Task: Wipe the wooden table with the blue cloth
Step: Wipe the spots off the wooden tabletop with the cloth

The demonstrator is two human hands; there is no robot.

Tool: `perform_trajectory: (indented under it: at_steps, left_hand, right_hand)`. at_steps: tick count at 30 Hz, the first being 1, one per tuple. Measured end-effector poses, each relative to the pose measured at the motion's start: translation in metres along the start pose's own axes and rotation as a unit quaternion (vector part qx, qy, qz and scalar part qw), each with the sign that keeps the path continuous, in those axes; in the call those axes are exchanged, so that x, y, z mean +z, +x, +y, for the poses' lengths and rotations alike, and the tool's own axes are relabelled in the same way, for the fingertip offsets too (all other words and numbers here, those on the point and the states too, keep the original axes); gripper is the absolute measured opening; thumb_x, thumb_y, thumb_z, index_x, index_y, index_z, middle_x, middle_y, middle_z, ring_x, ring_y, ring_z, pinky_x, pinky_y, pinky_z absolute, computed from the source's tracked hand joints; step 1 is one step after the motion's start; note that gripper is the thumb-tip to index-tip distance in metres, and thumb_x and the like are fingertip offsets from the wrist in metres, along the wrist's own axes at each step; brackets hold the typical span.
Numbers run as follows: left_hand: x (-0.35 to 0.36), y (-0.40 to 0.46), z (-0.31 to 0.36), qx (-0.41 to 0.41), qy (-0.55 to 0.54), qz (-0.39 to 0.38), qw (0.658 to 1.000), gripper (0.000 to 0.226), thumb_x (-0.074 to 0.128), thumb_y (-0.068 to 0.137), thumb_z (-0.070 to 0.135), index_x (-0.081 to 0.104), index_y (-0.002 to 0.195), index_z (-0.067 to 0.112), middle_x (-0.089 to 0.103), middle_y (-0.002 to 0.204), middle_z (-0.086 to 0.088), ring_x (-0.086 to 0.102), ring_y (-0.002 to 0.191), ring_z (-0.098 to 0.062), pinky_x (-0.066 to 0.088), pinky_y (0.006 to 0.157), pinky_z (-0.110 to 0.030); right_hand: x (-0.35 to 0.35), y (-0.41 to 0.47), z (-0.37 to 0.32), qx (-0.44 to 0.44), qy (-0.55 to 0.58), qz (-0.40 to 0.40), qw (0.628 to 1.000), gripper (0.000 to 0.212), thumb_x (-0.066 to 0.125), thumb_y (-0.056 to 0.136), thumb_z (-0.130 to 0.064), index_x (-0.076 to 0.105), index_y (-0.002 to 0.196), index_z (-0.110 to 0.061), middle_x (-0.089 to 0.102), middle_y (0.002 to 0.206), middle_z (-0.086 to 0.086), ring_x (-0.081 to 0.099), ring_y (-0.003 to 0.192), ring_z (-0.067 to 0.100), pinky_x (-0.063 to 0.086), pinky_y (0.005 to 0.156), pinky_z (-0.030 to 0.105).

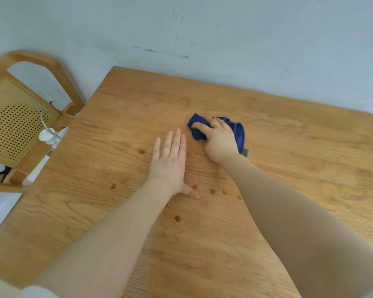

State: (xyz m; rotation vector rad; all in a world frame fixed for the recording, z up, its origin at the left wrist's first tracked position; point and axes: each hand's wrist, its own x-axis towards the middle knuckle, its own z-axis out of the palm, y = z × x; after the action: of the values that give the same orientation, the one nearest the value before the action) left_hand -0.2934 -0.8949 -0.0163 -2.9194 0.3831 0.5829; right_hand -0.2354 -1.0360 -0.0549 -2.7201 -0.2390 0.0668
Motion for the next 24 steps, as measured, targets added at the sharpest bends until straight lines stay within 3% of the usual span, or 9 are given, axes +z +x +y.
perform_trajectory:
  at_steps: [4,8,12,16,18,24]
  left_hand:
    - [0.003,-0.001,-0.011,0.067,-0.094,-0.026,0.993,0.15,0.068,0.05,0.076,-0.03,0.141,0.007,-0.036,0.149,-0.009,-0.031,0.138,-0.023,-0.02,0.111,-0.041]
    - [-0.008,-0.003,-0.035,0.174,-0.132,-0.039,0.975,0.141,0.069,0.059,0.068,-0.029,0.141,0.009,-0.036,0.149,-0.005,-0.03,0.139,-0.017,-0.015,0.114,-0.032]
    - [-0.008,-0.002,-0.066,0.15,-0.114,-0.044,0.981,0.136,0.068,0.063,0.066,-0.026,0.143,0.009,-0.034,0.151,-0.005,-0.027,0.14,-0.017,-0.013,0.113,-0.031]
    - [0.0,-0.002,-0.091,0.123,-0.081,-0.068,0.987,0.132,0.067,0.066,0.065,-0.024,0.144,0.008,-0.032,0.151,-0.007,-0.025,0.141,-0.019,-0.012,0.115,-0.034]
    - [0.002,-0.003,-0.099,0.12,-0.07,-0.081,0.987,0.132,0.068,0.066,0.063,-0.023,0.144,0.008,-0.033,0.151,-0.008,-0.025,0.141,-0.021,-0.011,0.115,-0.034]
    - [-0.01,0.014,-0.114,0.117,-0.026,-0.098,0.988,0.135,0.074,0.063,0.059,-0.021,0.145,0.009,-0.032,0.151,-0.01,-0.023,0.142,-0.023,-0.01,0.115,-0.036]
  right_hand:
    - [0.008,-0.026,-0.005,-0.022,0.02,0.002,1.0,0.048,0.033,0.089,-0.009,0.05,0.131,-0.027,0.036,0.147,0.008,0.027,0.136,0.033,0.018,0.11,0.043]
    - [0.017,-0.063,-0.017,-0.066,0.046,-0.034,0.996,0.061,0.02,0.076,-0.017,0.06,0.121,-0.024,0.049,0.138,0.01,0.04,0.128,0.039,0.032,0.103,0.051]
    - [0.016,-0.04,-0.017,-0.055,0.035,0.007,0.998,0.056,0.022,0.079,-0.015,0.064,0.116,-0.021,0.054,0.132,0.014,0.046,0.121,0.042,0.035,0.101,0.052]
    - [0.016,-0.003,-0.027,0.034,0.016,0.046,0.998,0.049,0.041,0.087,0.0,0.054,0.128,-0.024,0.039,0.144,0.014,0.032,0.131,0.035,0.022,0.109,0.042]
    - [0.018,-0.001,-0.033,0.048,0.023,0.044,0.998,0.05,0.04,0.086,0.0,0.054,0.128,-0.024,0.038,0.144,0.013,0.031,0.132,0.034,0.022,0.11,0.042]
    - [0.033,-0.055,-0.052,-0.031,0.058,-0.02,0.998,0.048,0.036,0.079,-0.003,0.064,0.114,-0.021,0.053,0.133,0.013,0.044,0.122,0.042,0.034,0.101,0.052]
